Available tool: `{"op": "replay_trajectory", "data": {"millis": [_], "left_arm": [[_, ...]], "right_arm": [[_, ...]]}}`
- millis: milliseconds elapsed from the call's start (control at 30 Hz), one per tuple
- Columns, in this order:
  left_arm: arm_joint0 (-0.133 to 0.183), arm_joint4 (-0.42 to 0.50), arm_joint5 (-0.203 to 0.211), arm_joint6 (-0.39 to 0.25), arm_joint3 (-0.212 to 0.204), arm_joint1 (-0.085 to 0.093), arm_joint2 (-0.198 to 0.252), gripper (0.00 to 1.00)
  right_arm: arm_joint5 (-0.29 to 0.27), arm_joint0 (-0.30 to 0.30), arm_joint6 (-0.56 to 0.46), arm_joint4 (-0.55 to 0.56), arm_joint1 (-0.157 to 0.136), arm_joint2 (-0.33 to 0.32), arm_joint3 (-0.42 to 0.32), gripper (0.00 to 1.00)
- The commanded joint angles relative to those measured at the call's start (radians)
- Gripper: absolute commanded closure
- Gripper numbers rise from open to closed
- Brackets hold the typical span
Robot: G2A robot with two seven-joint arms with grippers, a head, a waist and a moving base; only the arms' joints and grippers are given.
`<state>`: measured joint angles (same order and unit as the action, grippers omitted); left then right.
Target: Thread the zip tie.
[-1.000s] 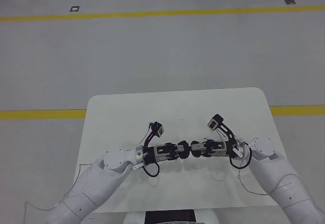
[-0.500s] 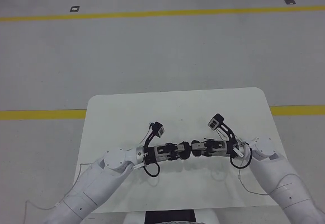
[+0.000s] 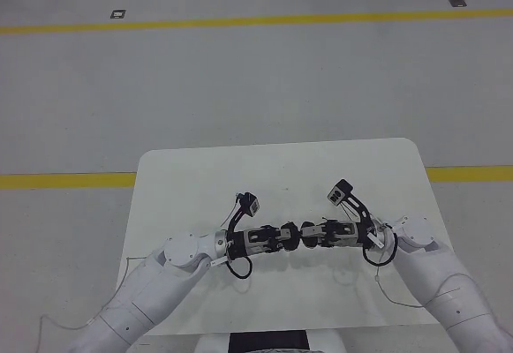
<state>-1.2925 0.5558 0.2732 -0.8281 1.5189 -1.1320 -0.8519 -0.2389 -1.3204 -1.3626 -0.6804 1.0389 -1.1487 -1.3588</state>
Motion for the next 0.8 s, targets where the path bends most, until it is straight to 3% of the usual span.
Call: {"op": "replay_trajectory", "data": {"millis": [0, 33, 333, 467, 700, 767], "left_arm": [[0.001, -0.005, 0.004, 0.007, -0.001, 0.000, -0.001, 1.00], [0.000, -0.009, 0.007, 0.010, -0.001, 0.001, -0.002, 1.00], [-0.012, -0.137, 0.067, 0.069, 0.020, 0.014, -0.034, 1.00], [-0.025, -0.255, 0.067, 0.065, 0.063, 0.021, -0.043, 1.00], [-0.025, -0.255, 0.067, 0.065, 0.063, 0.021, -0.043, 1.00], [-0.019, -0.347, 0.067, 0.117, 0.075, 0.023, -0.048, 1.00]], "right_arm": [[0.002, -0.001, 0.009, 0.001, 0.000, -0.001, 0.001, 0.36], [0.003, -0.001, 0.014, 0.000, 0.000, -0.003, 0.002, 0.00], [0.011, -0.009, 0.060, -0.031, -0.007, -0.056, 0.025, 0.00], [0.020, -0.020, 0.107, -0.080, -0.007, -0.082, 0.039, 0.00], [0.020, -0.020, 0.107, -0.080, -0.007, -0.082, 0.039, 0.00], [0.020, -0.020, 0.107, -0.080, -0.007, -0.082, 0.039, 0.00]]}}
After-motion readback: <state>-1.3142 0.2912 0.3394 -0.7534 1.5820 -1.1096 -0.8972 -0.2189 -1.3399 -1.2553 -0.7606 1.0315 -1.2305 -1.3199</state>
